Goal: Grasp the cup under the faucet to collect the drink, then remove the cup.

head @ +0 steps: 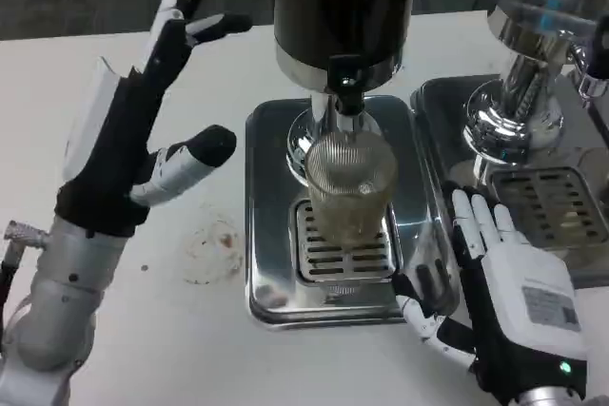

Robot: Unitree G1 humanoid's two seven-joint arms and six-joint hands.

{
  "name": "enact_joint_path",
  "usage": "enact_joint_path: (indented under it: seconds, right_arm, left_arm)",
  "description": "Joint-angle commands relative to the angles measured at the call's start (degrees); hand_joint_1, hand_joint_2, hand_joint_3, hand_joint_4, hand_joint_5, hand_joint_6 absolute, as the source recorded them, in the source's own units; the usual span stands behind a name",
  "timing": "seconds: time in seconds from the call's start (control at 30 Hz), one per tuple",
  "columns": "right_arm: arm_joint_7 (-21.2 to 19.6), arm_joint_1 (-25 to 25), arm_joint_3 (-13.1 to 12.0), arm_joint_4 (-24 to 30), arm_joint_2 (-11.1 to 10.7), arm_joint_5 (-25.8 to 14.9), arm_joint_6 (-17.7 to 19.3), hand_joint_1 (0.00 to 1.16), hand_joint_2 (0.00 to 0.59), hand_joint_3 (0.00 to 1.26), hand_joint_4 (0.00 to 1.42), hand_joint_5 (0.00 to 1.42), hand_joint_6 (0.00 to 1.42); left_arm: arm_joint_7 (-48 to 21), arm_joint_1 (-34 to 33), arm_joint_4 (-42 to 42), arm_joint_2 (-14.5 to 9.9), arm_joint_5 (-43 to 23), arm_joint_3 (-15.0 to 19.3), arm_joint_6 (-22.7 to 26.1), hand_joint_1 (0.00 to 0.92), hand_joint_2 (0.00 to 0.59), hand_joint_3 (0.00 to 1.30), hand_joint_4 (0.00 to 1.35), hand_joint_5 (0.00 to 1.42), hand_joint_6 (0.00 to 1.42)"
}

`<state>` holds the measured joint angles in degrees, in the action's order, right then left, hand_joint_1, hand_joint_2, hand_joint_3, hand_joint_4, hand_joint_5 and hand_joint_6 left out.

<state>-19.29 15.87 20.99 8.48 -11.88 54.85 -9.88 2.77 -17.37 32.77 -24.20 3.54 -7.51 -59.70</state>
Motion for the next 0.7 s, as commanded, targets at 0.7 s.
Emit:
enact_joint_path:
  seconds: [0.7]
  right_arm:
    - [-2.41, 1.5, 1.0, 0.87, 1.19, 3.0, -2.03, 0.41, 0.352, 0.0, 0.0, 0.0, 0.11]
  left_arm:
    - [-19.54, -6.25, 1.89, 5.04, 1.96, -1.09, -1.07, 0.0, 0.089, 0.23, 0.11, 0.37, 0.29]
